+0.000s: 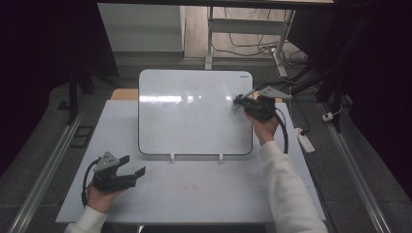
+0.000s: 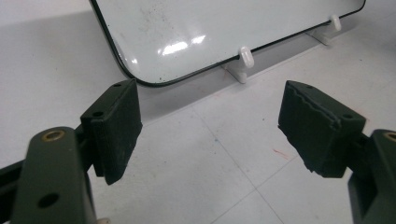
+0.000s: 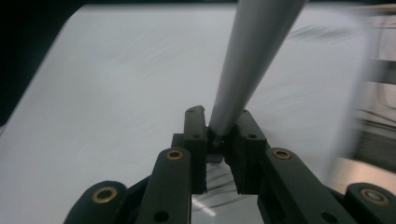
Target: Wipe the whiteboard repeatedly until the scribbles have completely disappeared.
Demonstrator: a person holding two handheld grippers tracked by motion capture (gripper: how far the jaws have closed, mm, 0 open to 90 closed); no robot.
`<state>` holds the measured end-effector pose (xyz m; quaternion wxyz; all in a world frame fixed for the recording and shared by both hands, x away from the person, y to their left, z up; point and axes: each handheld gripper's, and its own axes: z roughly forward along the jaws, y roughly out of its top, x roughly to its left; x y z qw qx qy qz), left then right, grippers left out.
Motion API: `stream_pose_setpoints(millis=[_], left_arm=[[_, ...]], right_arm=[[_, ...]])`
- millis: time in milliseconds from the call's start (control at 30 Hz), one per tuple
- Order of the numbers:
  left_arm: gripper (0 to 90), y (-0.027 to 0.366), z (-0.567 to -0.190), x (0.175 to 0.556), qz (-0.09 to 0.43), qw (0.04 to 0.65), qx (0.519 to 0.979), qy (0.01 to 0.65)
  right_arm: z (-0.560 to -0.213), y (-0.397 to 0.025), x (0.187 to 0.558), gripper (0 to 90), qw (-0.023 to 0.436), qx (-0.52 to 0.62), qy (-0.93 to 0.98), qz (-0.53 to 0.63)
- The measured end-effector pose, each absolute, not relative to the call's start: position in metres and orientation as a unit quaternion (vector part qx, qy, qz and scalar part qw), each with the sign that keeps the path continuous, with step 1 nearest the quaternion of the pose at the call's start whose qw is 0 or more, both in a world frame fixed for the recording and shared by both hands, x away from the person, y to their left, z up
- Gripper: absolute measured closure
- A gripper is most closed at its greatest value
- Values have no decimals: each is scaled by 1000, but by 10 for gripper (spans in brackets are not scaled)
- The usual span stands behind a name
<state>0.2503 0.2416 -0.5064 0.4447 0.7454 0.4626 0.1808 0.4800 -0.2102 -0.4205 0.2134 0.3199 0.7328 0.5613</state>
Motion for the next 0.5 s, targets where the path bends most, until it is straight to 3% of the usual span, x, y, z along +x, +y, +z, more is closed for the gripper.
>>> stream_pose_setpoints(millis=[67,200,367,500], left_arm=[[225,242,-507,251,180,444,745,463],[225,241,-506,249,181,445,746,461],[226,242,-506,250,181,445,745,464],[225,241,-507,249,181,444,746,462]], right_arm=[[-425,-199,472,777,227,294,752,544],[-419,-218,481,776,234,336,718,563],[-428,-204,468,777,209,307,749,549],[-423,-214,470,777,232,316,742,544]])
